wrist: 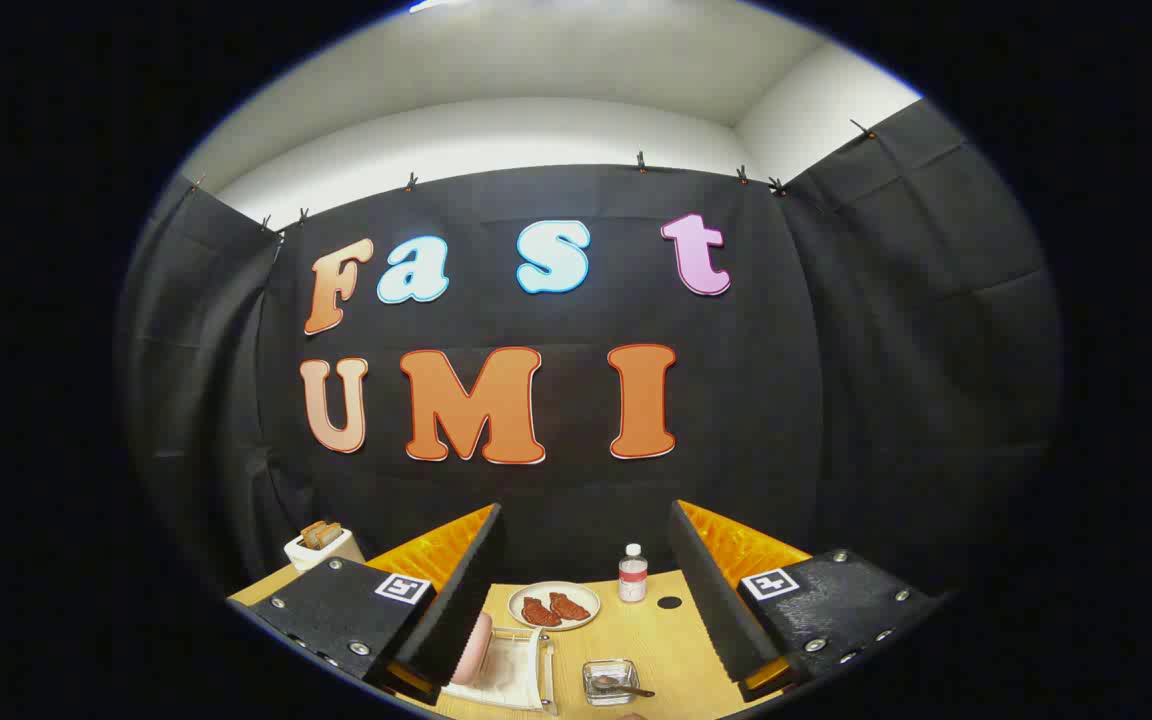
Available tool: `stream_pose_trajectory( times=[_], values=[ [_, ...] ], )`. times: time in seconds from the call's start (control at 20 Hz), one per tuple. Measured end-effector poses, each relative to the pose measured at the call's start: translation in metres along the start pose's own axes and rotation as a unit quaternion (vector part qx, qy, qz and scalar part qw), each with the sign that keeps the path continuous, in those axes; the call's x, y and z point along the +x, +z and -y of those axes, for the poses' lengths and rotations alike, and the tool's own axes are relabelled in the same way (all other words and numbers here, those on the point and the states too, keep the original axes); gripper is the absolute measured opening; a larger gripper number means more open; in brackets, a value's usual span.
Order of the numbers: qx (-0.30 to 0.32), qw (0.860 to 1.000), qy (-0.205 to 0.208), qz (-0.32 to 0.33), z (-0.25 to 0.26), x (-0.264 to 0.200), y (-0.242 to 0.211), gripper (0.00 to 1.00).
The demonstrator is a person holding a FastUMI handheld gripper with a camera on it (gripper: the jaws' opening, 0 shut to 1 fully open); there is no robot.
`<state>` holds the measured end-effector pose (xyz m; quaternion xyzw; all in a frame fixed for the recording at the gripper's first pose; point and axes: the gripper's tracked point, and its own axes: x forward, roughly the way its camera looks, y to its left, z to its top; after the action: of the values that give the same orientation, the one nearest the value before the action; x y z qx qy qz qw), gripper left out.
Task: Take the plate from the dish rack, then take the spoon from the basket and place it into the plate.
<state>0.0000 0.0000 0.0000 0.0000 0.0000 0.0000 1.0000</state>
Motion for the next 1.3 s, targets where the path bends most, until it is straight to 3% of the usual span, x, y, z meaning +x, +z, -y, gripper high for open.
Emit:
stream_pose_trajectory(
  times=[0.3,0.8,1.3],
  values=[
    [0.004,1.0,0.016,0.007,-0.013,0.0,0.004,0.97],
    [-0.042,0.999,0.018,0.013,-0.017,-0.008,0.0,0.97],
    [-0.079,0.996,0.049,-0.004,-0.04,-0.008,-0.019,0.97]
  ],
)
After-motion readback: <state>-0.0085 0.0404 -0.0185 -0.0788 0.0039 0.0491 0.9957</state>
